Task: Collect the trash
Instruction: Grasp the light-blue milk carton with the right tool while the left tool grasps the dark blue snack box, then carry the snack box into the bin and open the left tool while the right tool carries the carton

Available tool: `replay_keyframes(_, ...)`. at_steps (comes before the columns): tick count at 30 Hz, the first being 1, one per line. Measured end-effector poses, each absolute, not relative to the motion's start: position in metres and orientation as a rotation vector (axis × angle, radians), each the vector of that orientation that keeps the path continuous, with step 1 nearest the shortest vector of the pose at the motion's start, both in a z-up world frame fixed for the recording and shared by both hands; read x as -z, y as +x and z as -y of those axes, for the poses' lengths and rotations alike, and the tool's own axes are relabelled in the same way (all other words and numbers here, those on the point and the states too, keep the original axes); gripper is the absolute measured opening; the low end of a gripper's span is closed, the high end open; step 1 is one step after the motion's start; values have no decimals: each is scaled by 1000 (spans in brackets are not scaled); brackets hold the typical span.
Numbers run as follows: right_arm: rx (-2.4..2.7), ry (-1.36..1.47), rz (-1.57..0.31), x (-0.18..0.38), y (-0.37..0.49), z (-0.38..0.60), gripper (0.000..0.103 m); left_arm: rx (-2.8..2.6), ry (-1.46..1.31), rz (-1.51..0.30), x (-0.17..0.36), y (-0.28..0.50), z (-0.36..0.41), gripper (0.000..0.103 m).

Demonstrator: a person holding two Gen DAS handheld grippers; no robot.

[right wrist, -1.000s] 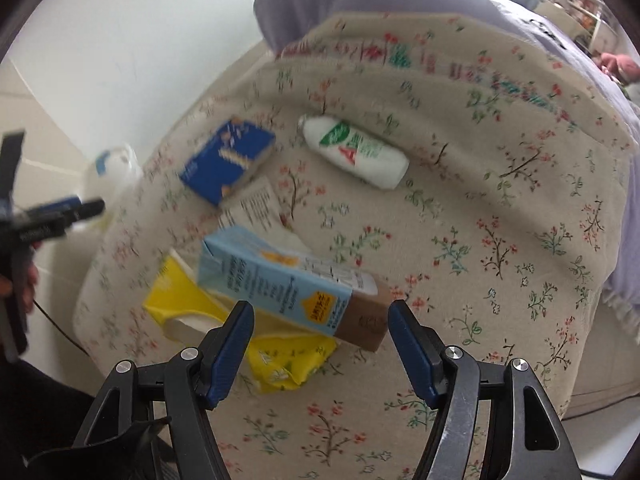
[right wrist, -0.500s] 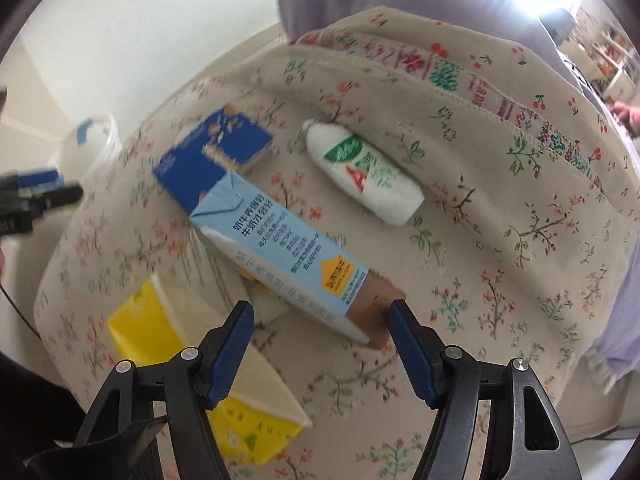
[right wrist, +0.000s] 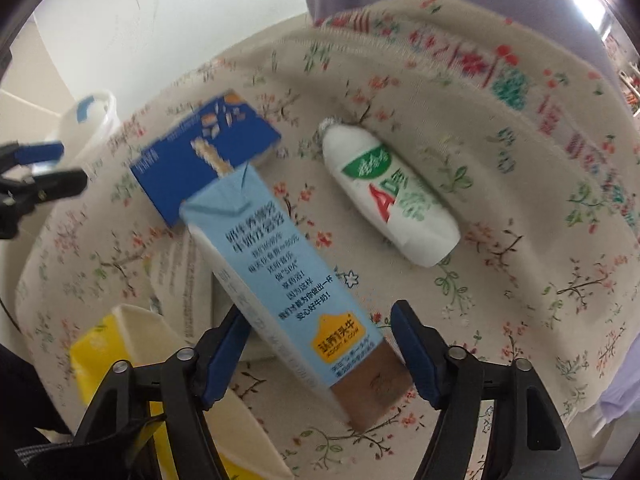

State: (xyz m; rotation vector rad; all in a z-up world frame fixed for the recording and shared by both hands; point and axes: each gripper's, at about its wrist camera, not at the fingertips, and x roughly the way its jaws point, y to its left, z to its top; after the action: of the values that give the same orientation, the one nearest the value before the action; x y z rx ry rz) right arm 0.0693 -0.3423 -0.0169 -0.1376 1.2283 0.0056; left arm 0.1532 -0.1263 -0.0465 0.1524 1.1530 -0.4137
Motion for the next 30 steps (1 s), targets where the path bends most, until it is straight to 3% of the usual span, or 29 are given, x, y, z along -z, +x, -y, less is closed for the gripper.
replay_keyframes(1, -15, -113, -1231, 16, 70, 344, 41, 418, 152, -1151, 46, 153, 128, 97)
replay_keyframes(2, -19, -93, -1230, 14, 70, 346, 38, 424, 150, -1147, 45, 153, 131, 97)
replay_keyframes(6, -4, 48, -1182, -7, 65, 361, 38, 470, 123, -1139, 42, 154, 142, 94)
replay_keyframes(10, 40, 206, -1132, -27, 54, 379, 38, 541, 52, -1161, 43, 157, 158, 77)
replay_keyframes(23, 137, 292, -1131, -26, 24, 405, 38, 538, 239, -1096, 56, 142, 236, 75)
replay_keyframes(25, 143, 299, -1131, -27, 19, 409, 38, 510, 260, -1100, 60, 142, 240, 64)
replay_keyframes(30, 153, 308, -1128, -29, 12, 412, 38, 493, 221, -1105, 60, 144, 234, 63)
